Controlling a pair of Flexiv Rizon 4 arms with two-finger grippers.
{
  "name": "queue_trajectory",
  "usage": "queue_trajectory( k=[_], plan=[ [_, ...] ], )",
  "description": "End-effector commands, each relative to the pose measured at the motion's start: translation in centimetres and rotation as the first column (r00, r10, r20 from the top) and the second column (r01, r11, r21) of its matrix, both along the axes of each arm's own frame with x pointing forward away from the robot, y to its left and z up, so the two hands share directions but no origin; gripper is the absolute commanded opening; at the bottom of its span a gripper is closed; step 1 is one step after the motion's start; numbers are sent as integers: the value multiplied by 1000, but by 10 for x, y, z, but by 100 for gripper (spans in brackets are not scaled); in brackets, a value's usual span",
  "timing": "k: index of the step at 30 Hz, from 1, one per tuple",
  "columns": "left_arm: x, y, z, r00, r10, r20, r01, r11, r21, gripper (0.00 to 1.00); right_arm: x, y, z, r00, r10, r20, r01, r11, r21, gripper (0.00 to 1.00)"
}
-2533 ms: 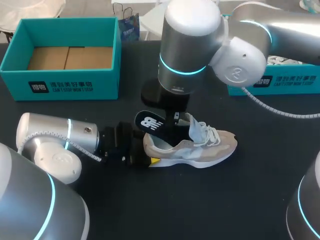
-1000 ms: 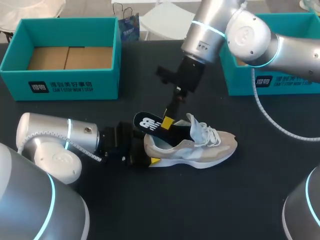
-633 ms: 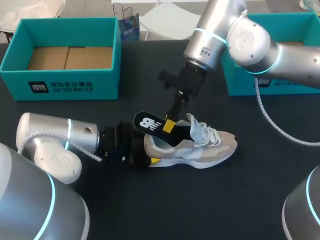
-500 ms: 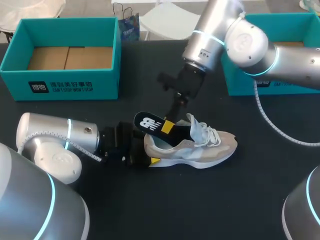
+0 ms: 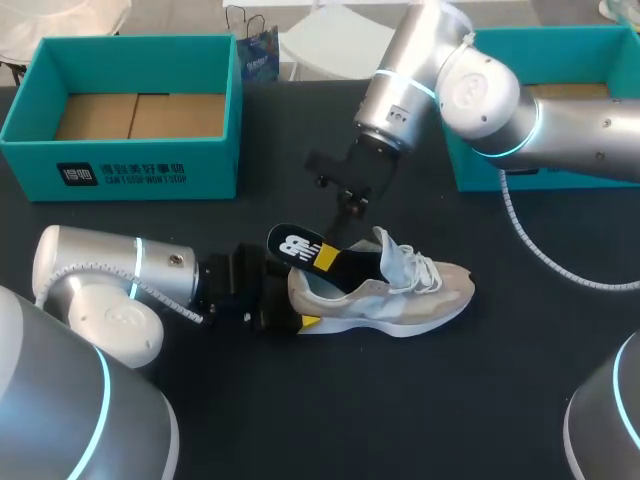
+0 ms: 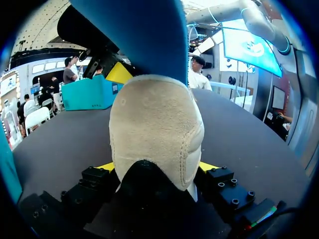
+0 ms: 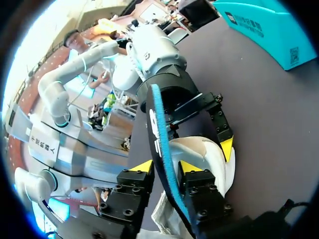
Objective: Take the shoe out of the shoebox, open the shoe tongue, remove and reinsert the insole, then place the shoe into the shoebox
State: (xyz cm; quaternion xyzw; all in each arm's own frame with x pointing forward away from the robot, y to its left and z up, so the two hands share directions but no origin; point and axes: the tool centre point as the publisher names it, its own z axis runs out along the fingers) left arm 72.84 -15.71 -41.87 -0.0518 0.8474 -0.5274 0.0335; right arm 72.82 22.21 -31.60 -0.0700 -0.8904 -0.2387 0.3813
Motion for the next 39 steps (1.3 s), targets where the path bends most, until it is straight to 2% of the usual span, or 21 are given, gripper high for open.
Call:
queue_trajectory(
  k=[1, 2, 3, 7, 9, 12, 16, 18, 21, 23, 39],
  plan=[
    [0, -1, -2, 1000, -1, -1, 1, 1000, 4, 0, 3, 2, 1, 1000, -4, 2, 4, 1000, 10, 0],
    [0, -1, -2, 1000, -1, -1, 1, 1000, 4, 0, 3, 2, 4, 1000, -15, 6, 15, 1000, 27, 0],
    [0, -1, -2, 1000, -1, -1, 1, 1000, 4, 0, 5, 4, 15, 999, -35, 24, 32, 996, 81, 0],
    [0, -1, -2, 1000, -1, -1, 1, 1000, 4, 0, 11, 9, 37, 997, -63, 43, 56, 987, 153, 0],
    [0, -1, -2, 1000, -1, -1, 1, 1000, 4, 0, 12, 10, 39, 996, -73, 44, 65, 984, 164, 0],
    [0, -1, -2, 1000, -1, -1, 1, 1000, 4, 0, 25, 15, 71, 985, -157, 74, 133, 956, 263, 0],
    [0, -1, -2, 1000, -1, -1, 1, 1000, 4, 0, 41, 18, 101, 964, -233, 130, 186, 936, 298, 0],
    [0, -1, -2, 1000, -1, -1, 1, 1000, 4, 0, 47, 17, 110, 952, -276, 132, 222, 920, 322, 0],
    [0, -1, -2, 1000, -1, -1, 1, 1000, 4, 0, 61, 16, 128, 925, -354, 139, 268, 866, 422, 0],
    [0, -1, -2, 1000, -1, -1, 1, 1000, 4, 0, 70, 14, 141, 879, -454, 143, 341, 810, 478, 0],
    [0, -1, -2, 1000, -1, -1, 1, 1000, 4, 0, 70, 14, 141, 879, -454, 143, 341, 810, 478, 0]
  ],
)
